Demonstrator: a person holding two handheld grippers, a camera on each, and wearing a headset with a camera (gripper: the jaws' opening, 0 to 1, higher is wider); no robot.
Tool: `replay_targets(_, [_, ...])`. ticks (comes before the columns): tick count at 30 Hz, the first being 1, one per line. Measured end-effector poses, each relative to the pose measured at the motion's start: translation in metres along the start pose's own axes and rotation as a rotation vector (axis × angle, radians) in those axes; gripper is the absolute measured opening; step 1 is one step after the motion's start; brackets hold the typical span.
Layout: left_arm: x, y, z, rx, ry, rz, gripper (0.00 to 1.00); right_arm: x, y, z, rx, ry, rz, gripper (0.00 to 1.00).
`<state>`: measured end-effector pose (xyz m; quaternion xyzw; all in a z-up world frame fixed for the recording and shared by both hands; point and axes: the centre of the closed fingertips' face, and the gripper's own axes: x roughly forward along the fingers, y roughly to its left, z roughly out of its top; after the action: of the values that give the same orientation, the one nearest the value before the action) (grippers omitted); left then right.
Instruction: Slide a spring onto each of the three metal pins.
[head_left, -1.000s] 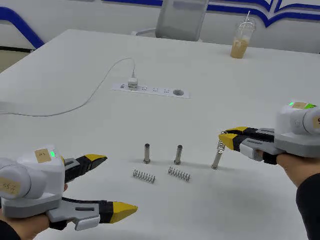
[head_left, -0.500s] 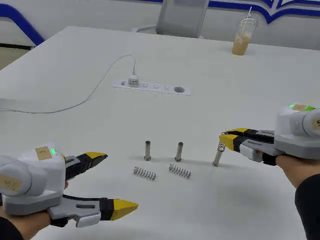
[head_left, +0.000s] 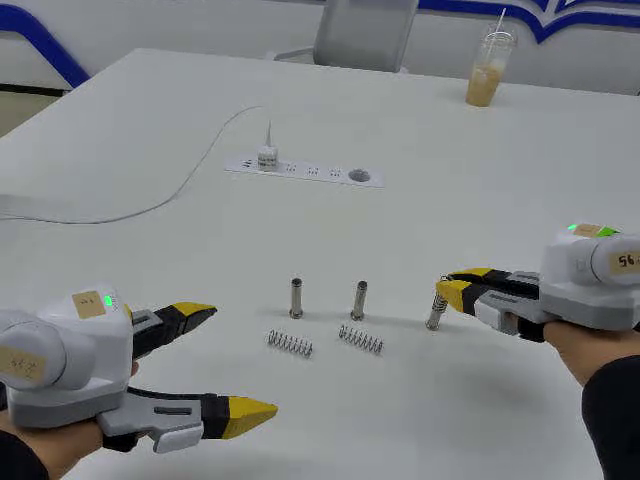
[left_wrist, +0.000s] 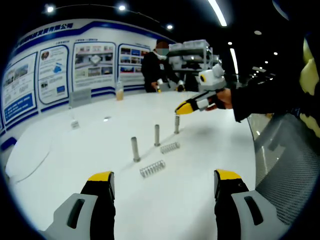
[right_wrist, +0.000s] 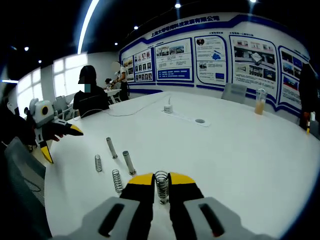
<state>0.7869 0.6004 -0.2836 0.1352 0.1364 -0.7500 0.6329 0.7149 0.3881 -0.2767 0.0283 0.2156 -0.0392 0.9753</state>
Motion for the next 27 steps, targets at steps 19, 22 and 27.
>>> replay_targets(19, [0.000,-0.001,0.000,-0.004,0.002,0.000,0.83,0.007,-0.002,-0.019,-0.001,0.061,-0.007,0.12])
replay_targets(22, [0.000,-0.001,0.000,-0.004,0.002,0.001,0.83,0.008,-0.002,-0.022,-0.007,0.069,-0.007,0.12])
replay_targets(27, [0.000,-0.002,0.000,-0.005,0.003,0.000,0.83,0.007,-0.001,-0.022,-0.006,0.069,-0.011,0.12])
